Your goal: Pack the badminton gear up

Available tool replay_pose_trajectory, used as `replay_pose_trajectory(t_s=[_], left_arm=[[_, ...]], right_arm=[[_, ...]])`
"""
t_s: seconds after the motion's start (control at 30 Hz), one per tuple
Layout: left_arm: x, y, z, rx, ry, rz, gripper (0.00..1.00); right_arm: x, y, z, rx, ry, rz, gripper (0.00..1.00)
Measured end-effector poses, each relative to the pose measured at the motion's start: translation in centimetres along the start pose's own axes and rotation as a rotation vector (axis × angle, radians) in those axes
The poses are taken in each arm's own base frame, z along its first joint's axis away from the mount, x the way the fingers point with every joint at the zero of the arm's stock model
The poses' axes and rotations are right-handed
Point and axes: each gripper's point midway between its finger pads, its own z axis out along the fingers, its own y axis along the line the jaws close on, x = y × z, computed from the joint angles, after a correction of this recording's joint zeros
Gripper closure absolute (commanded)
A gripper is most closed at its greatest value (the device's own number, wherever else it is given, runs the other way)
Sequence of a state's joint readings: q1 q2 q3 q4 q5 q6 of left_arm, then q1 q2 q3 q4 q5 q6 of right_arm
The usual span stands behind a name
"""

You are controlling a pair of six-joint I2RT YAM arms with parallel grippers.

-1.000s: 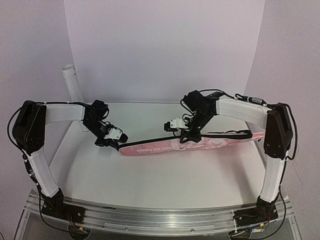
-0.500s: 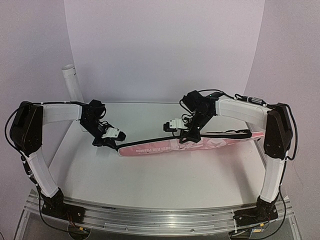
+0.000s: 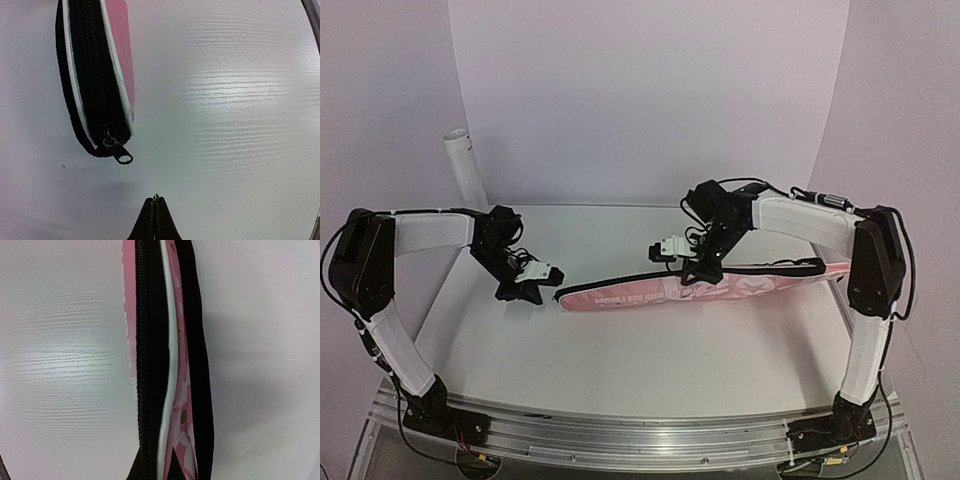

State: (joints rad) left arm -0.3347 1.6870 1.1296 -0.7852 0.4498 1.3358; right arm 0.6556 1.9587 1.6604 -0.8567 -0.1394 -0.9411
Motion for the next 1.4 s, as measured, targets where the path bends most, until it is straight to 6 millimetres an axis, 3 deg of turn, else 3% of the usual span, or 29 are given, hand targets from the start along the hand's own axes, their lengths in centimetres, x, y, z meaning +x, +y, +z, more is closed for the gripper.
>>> replay_pose_trajectory(t_s=[0.17, 0.3, 0.47, 0.67, 0.77, 0.87, 1.07, 1.4], left_arm=[[-1.7, 1.5, -0.2, -0.006, -0.074, -0.054, 0.77], [-3.1, 1.2, 0.1, 0.013, -0.178, -0.118, 0.74], [-3.0, 0.4, 0.8, 0.07, -0.233, -0.251, 0.64], [-3.0, 2.7, -1.4, 0.13, -0.391, -0.428, 0.52], [-2.9, 2.7, -2.8, 0.172, -0.476, -0.549, 0.46], [-2.9, 1.5, -3.0, 0.254, -0.557, -0.703, 0.41], [-2.4, -1.4, -1.2, 0.407, -0.599, -1.027, 0.39], [-1.8, -1.3, 0.3, 0.444, -0.641, -1.267, 0.46]], right_arm=[[0.0, 0.0, 0.0, -0.001, 0.0, 0.005, 1.0], [0.0, 0.0, 0.0, 0.0, 0.0, 0.008, 1.0], [0.0, 0.0, -0.1, -0.002, 0.001, 0.009, 1.0], [0.0, 0.1, -0.1, -0.004, 0.001, 0.017, 1.0], [0.0, 0.1, -0.1, -0.004, 0.001, 0.021, 1.0], [0.0, 0.1, -0.1, -0.005, 0.001, 0.021, 1.0], [0.0, 0.1, -0.1, -0.006, 0.001, 0.022, 1.0], [0.0, 0.1, -0.1, -0.007, 0.001, 0.024, 1.0]])
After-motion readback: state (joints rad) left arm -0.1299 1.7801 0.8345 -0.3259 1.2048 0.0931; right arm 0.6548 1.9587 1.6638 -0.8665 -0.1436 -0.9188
